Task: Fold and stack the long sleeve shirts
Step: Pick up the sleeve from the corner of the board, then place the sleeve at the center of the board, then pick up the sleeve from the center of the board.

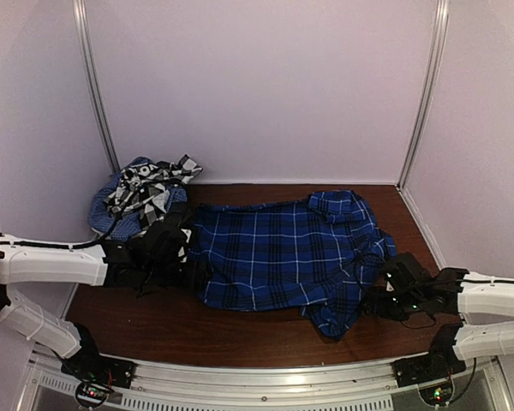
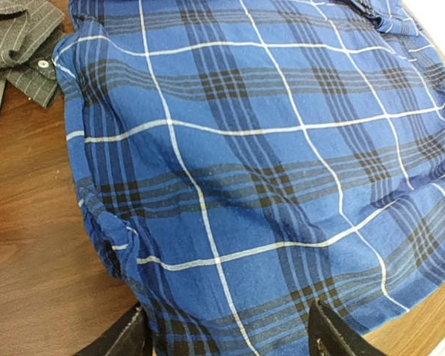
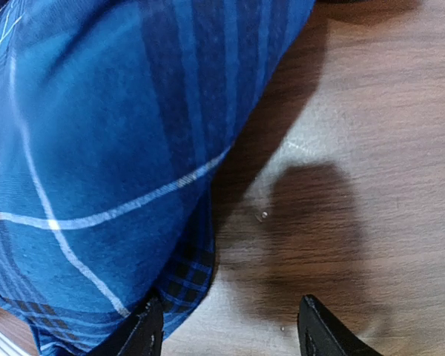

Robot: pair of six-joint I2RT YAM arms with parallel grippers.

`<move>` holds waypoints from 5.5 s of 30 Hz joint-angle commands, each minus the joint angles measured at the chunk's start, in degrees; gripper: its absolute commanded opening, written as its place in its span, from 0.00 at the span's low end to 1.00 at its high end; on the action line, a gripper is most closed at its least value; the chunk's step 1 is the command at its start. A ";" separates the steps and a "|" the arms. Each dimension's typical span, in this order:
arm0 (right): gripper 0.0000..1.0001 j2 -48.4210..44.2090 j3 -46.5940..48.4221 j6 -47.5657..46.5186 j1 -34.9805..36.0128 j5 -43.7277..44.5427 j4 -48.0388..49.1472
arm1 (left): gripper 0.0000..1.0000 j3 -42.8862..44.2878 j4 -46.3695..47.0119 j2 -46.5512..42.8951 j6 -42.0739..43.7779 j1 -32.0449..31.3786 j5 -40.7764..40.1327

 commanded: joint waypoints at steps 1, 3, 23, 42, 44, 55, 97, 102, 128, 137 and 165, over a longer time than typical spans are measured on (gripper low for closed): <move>0.64 1.74 -0.56 1.84 1.18 0.81 5.29 | 0.72 1.34 -0.03 -1.64 0.73 -0.05 -0.68; 0.67 3.45 -0.30 1.67 1.53 1.23 6.50 | 0.72 1.24 -0.12 -1.81 0.73 -0.06 -0.66; 0.21 26.64 8.77 7.51 16.98 13.90 -0.28 | 0.73 1.63 0.00 -2.19 1.80 -0.03 -1.56; 0.00 10.33 24.03 26.25 31.01 19.14 -34.40 | 0.74 5.41 -1.34 -2.56 5.22 -0.06 -3.57; 0.00 10.73 25.92 31.17 34.43 19.32 -38.41 | 0.74 5.87 -1.38 -2.38 5.44 -0.06 -3.22; 0.00 20.05 42.19 40.70 46.57 24.41 -50.57 | 0.74 6.29 -2.02 -4.88 6.32 -0.04 -3.59; 0.00 12.69 47.15 -0.74 20.83 45.97 -17.13 | 0.72 -1.00 9.32 5.97 4.93 -0.03 4.49; 0.00 20.66 48.20 -7.35 15.48 45.42 -13.82 | 0.72 -2.91 11.05 6.49 4.29 -0.05 5.02; 0.94 22.64 36.28 -11.69 8.38 26.81 -13.01 | 0.96 0.49 1.52 -0.22 7.54 -0.06 -1.48; 0.91 18.12 26.92 -10.58 7.06 24.87 -7.76 | 0.97 3.48 1.35 2.12 7.94 -0.06 -1.20; 0.00 22.90 52.45 -16.86 -0.67 45.40 -34.12 | 0.97 6.16 0.24 4.58 8.63 -0.05 -2.27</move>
